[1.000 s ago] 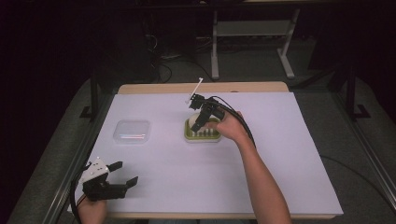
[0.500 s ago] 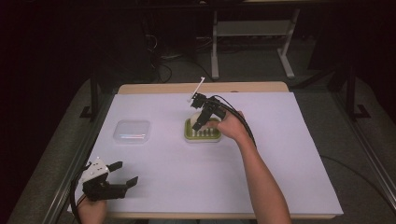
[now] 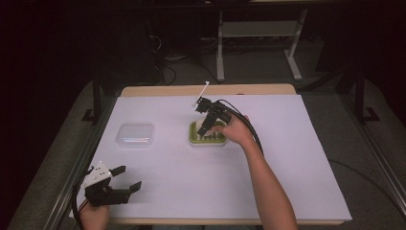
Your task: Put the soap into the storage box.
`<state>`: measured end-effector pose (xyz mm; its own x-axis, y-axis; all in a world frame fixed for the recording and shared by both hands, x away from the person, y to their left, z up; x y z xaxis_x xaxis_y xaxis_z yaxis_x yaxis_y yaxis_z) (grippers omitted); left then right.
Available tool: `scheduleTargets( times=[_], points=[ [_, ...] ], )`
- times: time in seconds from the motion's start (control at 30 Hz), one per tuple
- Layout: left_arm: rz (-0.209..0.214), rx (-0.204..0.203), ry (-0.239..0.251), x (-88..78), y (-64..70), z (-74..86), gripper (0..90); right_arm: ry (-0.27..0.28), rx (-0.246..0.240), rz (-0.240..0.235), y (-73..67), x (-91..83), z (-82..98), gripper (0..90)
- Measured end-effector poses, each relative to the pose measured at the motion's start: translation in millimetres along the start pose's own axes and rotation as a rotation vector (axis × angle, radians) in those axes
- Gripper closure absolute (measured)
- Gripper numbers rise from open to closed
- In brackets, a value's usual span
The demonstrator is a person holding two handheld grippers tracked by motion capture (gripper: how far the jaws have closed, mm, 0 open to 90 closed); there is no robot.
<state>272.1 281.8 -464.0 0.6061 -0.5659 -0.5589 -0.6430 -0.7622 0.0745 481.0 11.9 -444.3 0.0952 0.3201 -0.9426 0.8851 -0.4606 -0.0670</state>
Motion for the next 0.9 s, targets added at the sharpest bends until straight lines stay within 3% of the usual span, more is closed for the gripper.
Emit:
scheduleTargets(
  times=[0.9],
  points=[
    [0.000, -0.001, 0.000, 0.3, 0.4, -0.1, 13.0, -0.006, 0.023, -0.010, 0.2, 15.3, 7.9, 23.0]
  ],
)
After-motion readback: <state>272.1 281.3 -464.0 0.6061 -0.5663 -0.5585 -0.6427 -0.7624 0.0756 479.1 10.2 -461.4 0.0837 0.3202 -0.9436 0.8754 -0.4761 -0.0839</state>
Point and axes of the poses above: each handheld gripper's, and its own axes: x roughly forward along the jaws, z roughly out of its underside, y roughly to its right, the point moved 7 cm from there along x, roughly forward along the jaws, and after that the axes turned 3 degrees about -y, right-handed, at the moved point
